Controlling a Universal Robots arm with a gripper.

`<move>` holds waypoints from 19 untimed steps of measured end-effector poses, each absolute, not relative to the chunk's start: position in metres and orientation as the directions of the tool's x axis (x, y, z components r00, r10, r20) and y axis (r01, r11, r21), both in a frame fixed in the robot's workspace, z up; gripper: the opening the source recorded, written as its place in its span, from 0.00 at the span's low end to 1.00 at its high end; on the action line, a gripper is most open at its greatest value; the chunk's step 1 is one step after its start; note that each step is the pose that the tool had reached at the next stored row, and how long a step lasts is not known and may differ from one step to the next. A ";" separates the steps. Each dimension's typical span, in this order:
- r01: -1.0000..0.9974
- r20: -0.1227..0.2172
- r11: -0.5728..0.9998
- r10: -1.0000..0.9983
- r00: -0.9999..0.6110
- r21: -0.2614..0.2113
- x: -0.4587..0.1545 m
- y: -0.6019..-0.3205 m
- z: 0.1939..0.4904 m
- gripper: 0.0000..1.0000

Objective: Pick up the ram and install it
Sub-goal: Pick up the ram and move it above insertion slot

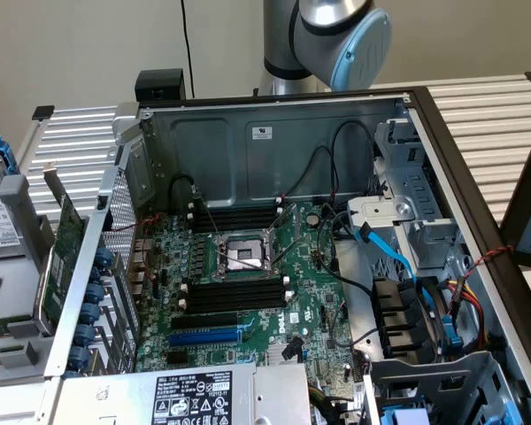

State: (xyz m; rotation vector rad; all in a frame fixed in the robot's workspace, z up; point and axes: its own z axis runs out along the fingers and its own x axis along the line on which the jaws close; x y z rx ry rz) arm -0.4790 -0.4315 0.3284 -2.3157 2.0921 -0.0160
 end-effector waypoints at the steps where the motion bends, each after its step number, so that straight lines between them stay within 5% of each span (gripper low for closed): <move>1: -0.995 -0.007 -0.095 -0.995 0.095 -0.022 -0.479 -0.432 0.327 0.45; 19: -0.998 -0.007 -0.054 -0.999 0.054 -0.022 -0.479 -0.434 0.294 0.45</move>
